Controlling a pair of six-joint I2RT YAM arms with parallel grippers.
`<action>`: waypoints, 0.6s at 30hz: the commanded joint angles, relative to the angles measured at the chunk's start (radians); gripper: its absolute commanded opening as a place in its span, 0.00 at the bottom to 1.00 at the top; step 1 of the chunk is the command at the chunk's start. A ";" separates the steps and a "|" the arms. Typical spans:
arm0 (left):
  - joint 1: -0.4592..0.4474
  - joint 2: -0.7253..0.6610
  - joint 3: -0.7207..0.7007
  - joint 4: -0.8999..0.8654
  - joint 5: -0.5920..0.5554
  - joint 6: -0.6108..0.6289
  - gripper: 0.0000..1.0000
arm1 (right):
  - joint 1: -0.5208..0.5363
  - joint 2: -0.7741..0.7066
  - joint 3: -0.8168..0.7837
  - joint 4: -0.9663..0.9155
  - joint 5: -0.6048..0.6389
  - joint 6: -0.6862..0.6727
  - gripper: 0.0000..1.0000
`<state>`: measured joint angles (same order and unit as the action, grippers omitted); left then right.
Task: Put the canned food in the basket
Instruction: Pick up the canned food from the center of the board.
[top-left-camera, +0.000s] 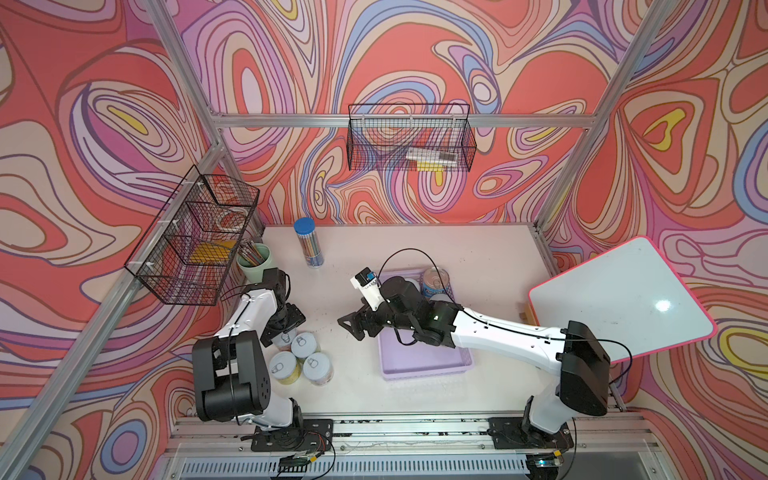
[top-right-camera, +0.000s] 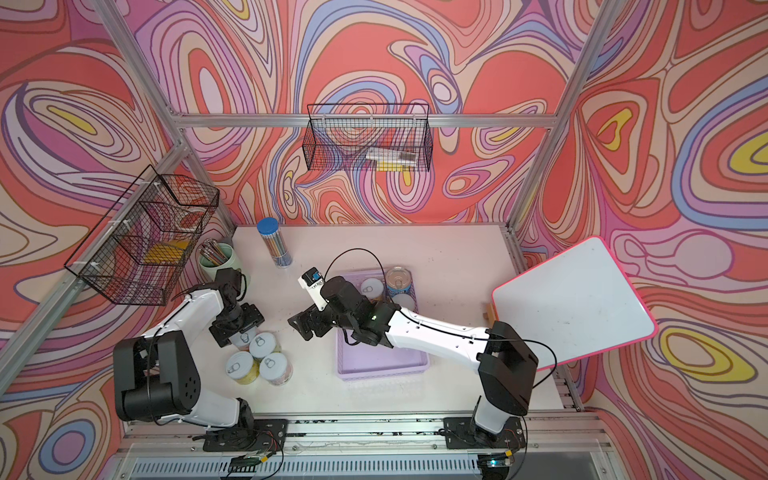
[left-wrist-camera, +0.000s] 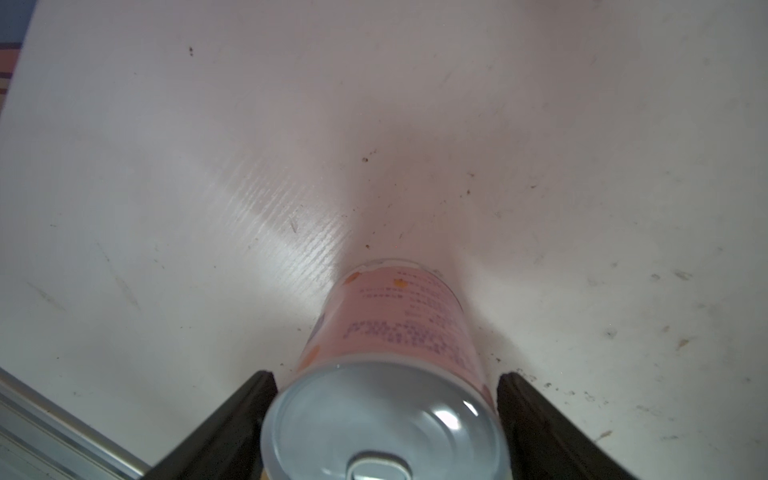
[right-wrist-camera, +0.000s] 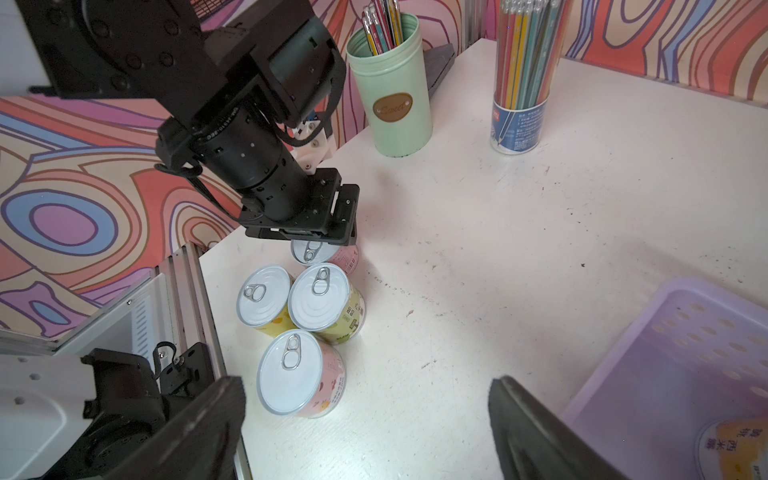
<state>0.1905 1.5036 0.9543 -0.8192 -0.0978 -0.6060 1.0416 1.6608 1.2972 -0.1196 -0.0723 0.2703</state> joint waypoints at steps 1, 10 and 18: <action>0.007 -0.006 -0.012 0.004 0.020 -0.004 0.84 | 0.005 0.011 0.002 0.003 -0.010 -0.005 0.93; 0.005 -0.023 -0.028 0.055 0.129 0.018 0.77 | 0.005 0.005 -0.005 -0.002 -0.007 -0.001 0.93; -0.074 0.032 0.027 0.081 0.208 0.064 0.76 | 0.005 -0.003 -0.015 -0.007 0.011 0.004 0.93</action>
<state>0.1558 1.4979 0.9585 -0.7631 0.0177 -0.5701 1.0416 1.6608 1.2957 -0.1207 -0.0711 0.2710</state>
